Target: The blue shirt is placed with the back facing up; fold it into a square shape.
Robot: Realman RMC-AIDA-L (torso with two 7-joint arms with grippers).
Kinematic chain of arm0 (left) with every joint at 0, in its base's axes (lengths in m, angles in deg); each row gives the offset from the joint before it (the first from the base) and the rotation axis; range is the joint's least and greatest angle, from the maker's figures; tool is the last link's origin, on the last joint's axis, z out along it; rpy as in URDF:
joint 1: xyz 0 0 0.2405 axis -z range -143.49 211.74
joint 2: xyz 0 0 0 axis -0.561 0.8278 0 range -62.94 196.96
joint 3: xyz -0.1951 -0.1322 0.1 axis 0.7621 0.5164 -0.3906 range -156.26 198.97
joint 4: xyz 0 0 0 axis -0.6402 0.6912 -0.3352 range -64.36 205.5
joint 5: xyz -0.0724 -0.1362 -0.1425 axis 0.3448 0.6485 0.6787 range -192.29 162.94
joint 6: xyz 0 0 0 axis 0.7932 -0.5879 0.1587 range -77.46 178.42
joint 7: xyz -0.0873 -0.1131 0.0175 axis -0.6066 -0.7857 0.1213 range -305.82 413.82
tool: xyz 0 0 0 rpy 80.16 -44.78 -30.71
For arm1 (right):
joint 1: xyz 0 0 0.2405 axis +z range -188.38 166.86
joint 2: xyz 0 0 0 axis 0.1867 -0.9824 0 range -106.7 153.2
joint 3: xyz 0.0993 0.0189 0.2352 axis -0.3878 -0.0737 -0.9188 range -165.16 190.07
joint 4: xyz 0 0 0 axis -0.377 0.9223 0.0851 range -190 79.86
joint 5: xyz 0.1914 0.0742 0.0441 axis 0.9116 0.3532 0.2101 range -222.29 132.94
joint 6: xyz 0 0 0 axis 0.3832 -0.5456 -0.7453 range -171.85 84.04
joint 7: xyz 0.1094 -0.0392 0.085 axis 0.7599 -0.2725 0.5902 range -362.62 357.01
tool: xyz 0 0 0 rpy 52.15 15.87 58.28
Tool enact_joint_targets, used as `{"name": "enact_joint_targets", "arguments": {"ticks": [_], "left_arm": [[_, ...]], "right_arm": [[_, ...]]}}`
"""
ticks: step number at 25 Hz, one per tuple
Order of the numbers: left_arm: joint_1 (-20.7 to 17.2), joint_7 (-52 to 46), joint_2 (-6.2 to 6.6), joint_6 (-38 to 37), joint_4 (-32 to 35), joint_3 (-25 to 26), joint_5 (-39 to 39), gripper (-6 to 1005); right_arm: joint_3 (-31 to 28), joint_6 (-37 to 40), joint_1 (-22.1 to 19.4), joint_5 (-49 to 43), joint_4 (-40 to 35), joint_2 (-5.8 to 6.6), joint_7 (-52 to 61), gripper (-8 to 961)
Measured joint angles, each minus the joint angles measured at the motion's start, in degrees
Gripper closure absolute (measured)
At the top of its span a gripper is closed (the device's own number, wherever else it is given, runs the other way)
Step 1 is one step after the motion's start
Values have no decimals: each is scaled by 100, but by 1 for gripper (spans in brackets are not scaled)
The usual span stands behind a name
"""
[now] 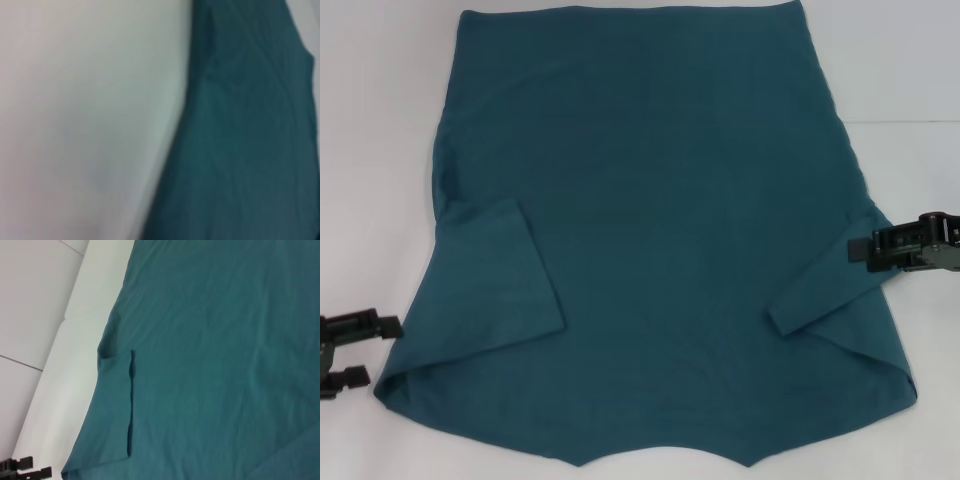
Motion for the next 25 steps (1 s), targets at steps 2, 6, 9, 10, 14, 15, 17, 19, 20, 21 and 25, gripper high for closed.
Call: {"name": "enact_joint_targets", "arguments": {"ticks": [2, 6, 9, 10, 14, 15, 17, 19, 20, 21, 25], "left_arm": [[-5, 0, -4, 125, -59, 6, -86, 79], [-25, 11, -16, 331, -166, 13, -112, 79], [-34, 16, -30, 390, -203, -1, -114, 79], [-35, 19, -32, 398, -221, -5, -114, 79], [-38, 26, -37, 459, -299, -22, -116, 80], [-38, 27, -37, 464, -314, -24, -116, 80], [-38, 32, -37, 470, -336, -38, -116, 81], [-38, 38, -36, 486, -366, -60, -116, 82], [-38, 40, -36, 499, -380, -71, -116, 82], [-38, 42, -36, 512, -392, -78, -116, 83], [-27, 62, -36, 529, -451, -122, -116, 85]], "right_arm": [[-4, -14, -1, 1, 0, -4, -1, 445], [-13, -23, -1, 1, 0, -11, -1, 446], [-41, -26, -5, 1, 5, -11, -1, 446], [-49, -30, -8, 1, 7, -11, -1, 446], [-57, -60, -17, 1, 11, -10, -2, 445], [-57, -64, -18, 1, 15, -9, -2, 445], [-57, -65, -18, 1, 26, -8, -10, 445], [-61, -66, -18, 1, 34, -7, -28, 445], [-65, -66, -20, 1, 36, -7, -39, 445], [-69, -66, -22, 1, 39, -7, -46, 446], [-72, -65, -31, 1, 47, -5, -54, 446]]}}
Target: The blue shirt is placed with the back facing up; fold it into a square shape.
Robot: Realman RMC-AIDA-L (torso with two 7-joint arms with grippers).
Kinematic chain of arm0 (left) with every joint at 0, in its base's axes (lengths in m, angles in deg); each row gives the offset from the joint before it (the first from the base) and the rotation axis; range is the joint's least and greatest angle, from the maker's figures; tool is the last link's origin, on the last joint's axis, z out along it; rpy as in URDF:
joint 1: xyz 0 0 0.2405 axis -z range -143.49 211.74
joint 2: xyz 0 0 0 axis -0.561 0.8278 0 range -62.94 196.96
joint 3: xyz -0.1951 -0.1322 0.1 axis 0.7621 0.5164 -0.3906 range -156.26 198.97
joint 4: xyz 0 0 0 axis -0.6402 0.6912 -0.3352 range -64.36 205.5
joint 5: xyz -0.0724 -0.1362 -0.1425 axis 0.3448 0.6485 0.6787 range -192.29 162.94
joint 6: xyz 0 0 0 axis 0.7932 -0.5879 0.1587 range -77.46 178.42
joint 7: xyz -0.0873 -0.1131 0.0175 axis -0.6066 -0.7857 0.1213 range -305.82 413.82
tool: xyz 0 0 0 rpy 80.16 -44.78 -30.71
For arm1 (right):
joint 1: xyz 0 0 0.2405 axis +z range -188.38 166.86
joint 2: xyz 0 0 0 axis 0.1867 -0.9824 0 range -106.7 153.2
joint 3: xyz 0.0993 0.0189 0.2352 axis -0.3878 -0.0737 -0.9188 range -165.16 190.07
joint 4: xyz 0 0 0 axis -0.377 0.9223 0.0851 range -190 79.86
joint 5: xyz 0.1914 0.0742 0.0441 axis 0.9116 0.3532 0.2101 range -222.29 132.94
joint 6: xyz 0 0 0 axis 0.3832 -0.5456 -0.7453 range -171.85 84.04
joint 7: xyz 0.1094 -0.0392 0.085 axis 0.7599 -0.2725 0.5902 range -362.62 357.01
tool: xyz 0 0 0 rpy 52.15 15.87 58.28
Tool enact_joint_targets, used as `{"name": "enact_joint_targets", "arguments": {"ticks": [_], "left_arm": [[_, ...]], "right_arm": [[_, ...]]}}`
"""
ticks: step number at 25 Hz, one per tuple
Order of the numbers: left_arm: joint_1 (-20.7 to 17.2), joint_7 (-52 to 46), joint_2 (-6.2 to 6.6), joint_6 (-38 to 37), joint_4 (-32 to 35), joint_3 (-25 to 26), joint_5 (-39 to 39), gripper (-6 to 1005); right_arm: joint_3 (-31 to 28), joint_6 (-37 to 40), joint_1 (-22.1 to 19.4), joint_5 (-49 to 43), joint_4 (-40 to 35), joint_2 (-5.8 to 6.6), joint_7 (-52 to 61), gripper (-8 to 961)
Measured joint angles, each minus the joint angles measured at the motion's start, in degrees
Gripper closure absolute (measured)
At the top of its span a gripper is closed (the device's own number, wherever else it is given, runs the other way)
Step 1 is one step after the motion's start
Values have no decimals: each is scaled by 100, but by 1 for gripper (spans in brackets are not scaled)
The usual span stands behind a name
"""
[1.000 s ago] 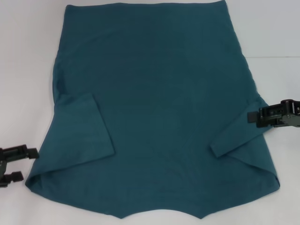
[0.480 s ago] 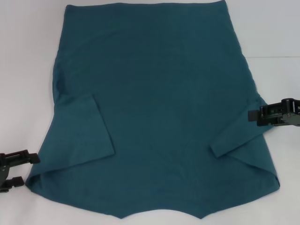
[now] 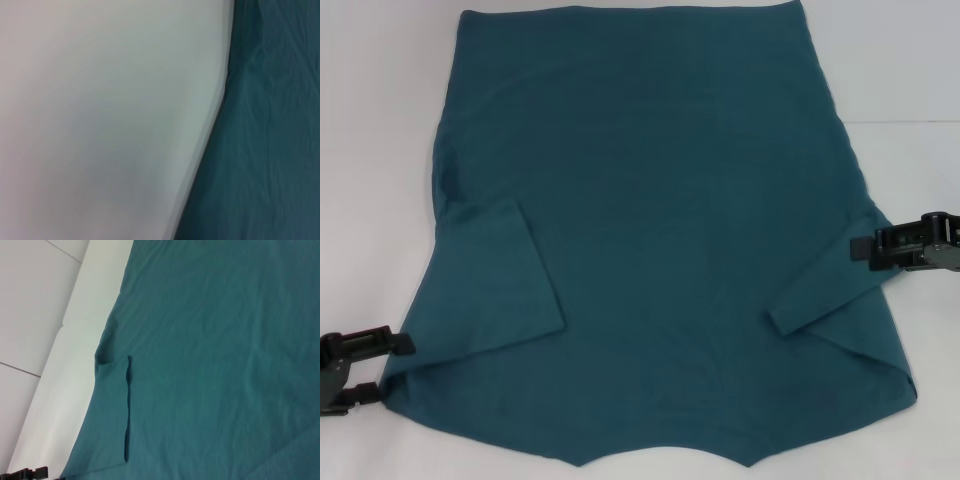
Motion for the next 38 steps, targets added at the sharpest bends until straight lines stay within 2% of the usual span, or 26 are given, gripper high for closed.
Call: {"name": "enact_joint_targets", "arguments": {"ticks": [12, 21, 26, 32, 38], "left_arm": [[146, 16, -58, 93, -158, -390, 8, 93], [430, 113, -51, 112, -362, -497, 29, 98], [447, 125, -30, 117, -380, -506, 28, 101], [462, 135, -10, 104, -369, -531, 12, 290], [463, 164, -11, 130, -380, -545, 12, 420]], "right_arm": [[-65, 5, -13, 0, 0, 0, -12, 445], [-182, 6, -46, 0, -10, 0, -49, 445], [-306, 41, -70, 0, 5, 11, -99, 446], [-307, 58, -101, -5, 5, 22, -164, 446], [-305, 58, -131, -11, 10, 38, -178, 446]]}}
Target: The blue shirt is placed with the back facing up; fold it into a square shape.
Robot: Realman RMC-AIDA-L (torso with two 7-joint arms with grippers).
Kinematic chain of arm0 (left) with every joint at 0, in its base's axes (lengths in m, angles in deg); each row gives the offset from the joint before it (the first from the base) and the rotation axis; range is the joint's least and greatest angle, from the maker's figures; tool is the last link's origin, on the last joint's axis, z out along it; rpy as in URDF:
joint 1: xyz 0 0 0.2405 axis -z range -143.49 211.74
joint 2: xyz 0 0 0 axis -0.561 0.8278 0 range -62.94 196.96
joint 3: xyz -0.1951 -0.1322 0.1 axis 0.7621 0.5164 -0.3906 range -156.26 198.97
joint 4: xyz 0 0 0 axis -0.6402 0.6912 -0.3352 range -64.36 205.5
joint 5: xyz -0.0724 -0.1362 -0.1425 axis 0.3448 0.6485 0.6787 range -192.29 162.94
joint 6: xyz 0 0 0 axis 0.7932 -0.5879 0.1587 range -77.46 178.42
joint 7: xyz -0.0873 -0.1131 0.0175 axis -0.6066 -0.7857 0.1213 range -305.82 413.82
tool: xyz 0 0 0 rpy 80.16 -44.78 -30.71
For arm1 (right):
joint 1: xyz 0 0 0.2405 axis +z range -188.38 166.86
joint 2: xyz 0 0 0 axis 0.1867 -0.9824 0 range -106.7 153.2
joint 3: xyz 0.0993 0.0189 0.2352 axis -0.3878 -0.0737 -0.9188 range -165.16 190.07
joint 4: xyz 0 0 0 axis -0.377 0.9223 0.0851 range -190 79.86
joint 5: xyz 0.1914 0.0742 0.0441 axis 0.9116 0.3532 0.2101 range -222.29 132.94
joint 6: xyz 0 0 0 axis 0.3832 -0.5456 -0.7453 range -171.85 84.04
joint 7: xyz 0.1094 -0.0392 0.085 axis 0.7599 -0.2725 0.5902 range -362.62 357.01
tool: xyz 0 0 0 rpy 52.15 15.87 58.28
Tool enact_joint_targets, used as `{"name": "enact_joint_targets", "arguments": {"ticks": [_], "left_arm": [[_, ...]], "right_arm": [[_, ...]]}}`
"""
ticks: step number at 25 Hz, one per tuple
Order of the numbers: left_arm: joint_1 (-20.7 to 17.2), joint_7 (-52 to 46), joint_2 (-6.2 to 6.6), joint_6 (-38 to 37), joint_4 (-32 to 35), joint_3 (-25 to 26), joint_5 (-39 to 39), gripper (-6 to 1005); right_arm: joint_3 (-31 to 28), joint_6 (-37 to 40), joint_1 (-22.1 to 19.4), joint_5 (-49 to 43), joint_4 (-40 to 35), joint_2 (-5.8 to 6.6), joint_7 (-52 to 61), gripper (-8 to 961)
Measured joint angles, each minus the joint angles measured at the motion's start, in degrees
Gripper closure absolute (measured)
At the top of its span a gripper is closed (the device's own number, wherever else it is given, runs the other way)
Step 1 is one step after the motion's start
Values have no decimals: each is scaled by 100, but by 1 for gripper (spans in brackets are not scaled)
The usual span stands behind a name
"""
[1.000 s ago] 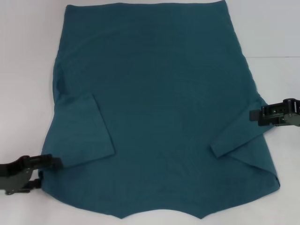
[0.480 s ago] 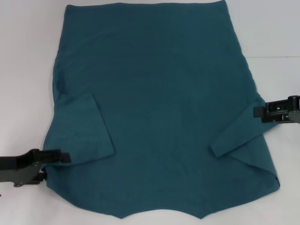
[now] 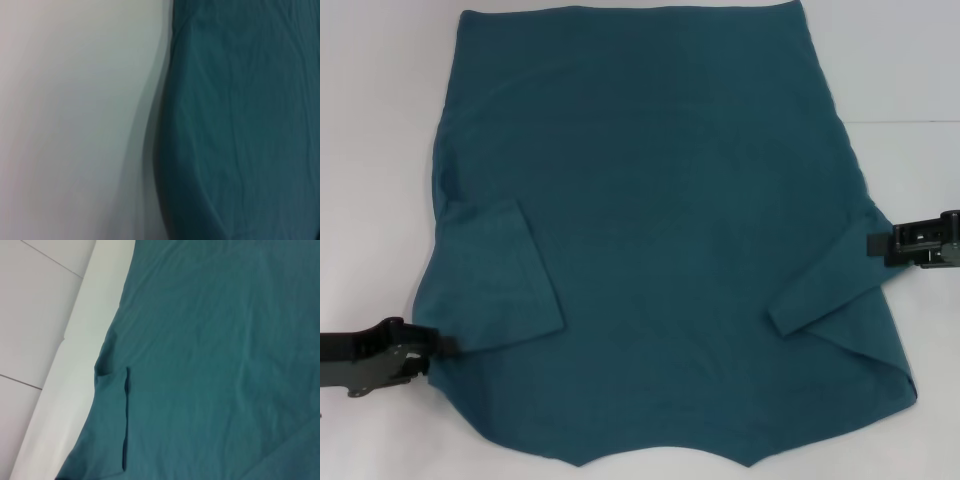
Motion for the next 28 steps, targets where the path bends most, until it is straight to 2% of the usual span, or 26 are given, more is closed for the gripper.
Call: {"name": "enact_joint_targets", "arguments": {"ticks": [5, 8, 13, 15, 20, 22, 28], "left_arm": [[-11, 262, -3, -81, -13, 89, 92, 528], [-5, 434, 0, -204, -25, 106, 213, 766], [7, 704, 24, -392, -51, 112, 580, 962], [27, 713, 39, -388, -64, 114, 642, 966], [63, 699, 51, -343, -82, 114, 652, 972], [67, 685, 55, -339, -82, 114, 653, 972], [70, 672, 57, -326, -103, 114, 657, 970]], "right_arm": [[84, 43, -41, -104, -2, 14, -87, 445], [95, 144, -87, -309, -38, 43, -121, 444], [69, 389, -202, -842, -82, 202, -130, 442], [58, 435, -300, -983, -149, 248, -130, 442], [89, 476, -460, -1089, -294, 247, -302, 440], [94, 486, -483, -1140, -297, 219, -524, 439], [96, 300, -429, -1386, -303, 28, -970, 437]]}}
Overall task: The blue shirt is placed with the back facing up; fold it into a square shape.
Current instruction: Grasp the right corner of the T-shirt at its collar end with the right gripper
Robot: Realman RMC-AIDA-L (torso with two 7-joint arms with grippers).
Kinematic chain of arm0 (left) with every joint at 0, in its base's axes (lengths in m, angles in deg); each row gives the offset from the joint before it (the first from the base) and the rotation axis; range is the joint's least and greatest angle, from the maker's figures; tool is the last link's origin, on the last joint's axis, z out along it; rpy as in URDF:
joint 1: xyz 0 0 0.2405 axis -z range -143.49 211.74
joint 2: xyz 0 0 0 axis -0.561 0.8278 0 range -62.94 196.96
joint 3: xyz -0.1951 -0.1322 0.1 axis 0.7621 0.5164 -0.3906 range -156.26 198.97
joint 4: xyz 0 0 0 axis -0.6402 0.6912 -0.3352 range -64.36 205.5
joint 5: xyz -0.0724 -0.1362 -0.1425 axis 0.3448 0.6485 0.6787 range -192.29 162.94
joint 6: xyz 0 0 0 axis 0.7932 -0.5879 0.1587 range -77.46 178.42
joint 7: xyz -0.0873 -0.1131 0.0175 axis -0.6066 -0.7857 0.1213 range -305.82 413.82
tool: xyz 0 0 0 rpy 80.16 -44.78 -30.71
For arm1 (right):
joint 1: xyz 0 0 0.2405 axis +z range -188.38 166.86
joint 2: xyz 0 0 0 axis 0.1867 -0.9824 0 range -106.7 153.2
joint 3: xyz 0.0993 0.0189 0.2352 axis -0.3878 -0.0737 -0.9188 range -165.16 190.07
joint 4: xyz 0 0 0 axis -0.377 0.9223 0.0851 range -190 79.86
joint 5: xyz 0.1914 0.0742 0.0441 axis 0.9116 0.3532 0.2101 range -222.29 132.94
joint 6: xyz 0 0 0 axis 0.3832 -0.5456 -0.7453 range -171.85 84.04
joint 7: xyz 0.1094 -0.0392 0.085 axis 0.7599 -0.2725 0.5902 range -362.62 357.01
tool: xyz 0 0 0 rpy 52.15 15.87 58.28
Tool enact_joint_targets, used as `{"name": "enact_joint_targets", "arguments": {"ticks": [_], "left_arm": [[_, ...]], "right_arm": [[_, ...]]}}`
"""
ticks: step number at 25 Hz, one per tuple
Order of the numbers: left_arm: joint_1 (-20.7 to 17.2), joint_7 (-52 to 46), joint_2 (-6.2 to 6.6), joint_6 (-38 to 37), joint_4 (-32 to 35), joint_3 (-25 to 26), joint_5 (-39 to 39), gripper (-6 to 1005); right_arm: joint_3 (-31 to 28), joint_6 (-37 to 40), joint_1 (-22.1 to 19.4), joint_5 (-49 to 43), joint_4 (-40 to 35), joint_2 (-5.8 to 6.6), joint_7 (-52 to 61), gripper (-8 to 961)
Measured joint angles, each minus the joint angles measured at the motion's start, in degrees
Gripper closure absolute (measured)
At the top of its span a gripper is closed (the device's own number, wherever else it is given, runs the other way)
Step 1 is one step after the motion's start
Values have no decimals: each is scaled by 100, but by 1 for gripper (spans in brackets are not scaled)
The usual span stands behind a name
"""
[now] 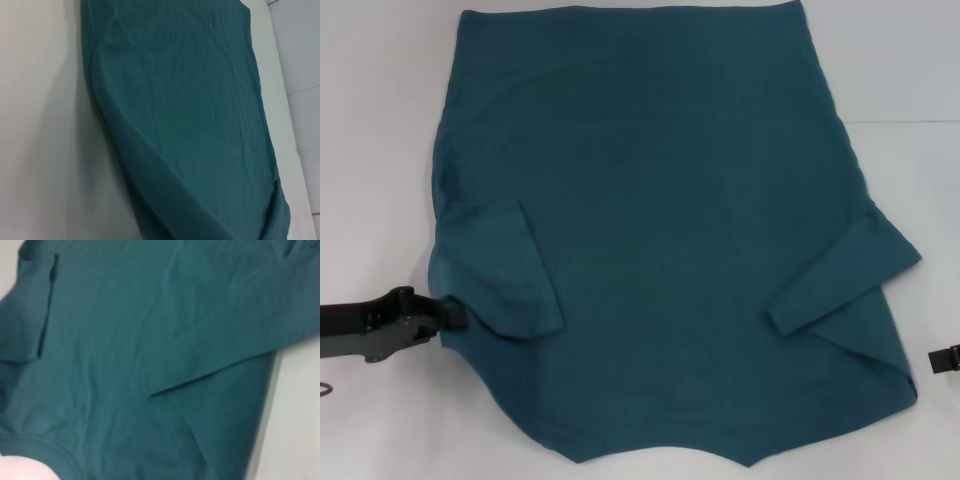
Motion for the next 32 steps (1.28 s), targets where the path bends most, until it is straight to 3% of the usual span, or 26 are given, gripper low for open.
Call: {"name": "enact_joint_targets", "arguments": {"ticks": [12, 30, 32], "left_arm": [[12, -1, -2, 48, -50, -1, 0, 967], [-5, -1, -2, 60, -49, 9, 0, 962], [-7, -1, -3, 63, -49, 9, 0, 962]], "right_arm": [[70, -224, 112, -247, 6, -206, -9, 434], [229, -99, 186, -63, 3, -285, -115, 428], [235, -138, 194, -144, 2, -283, -71, 374]]}}
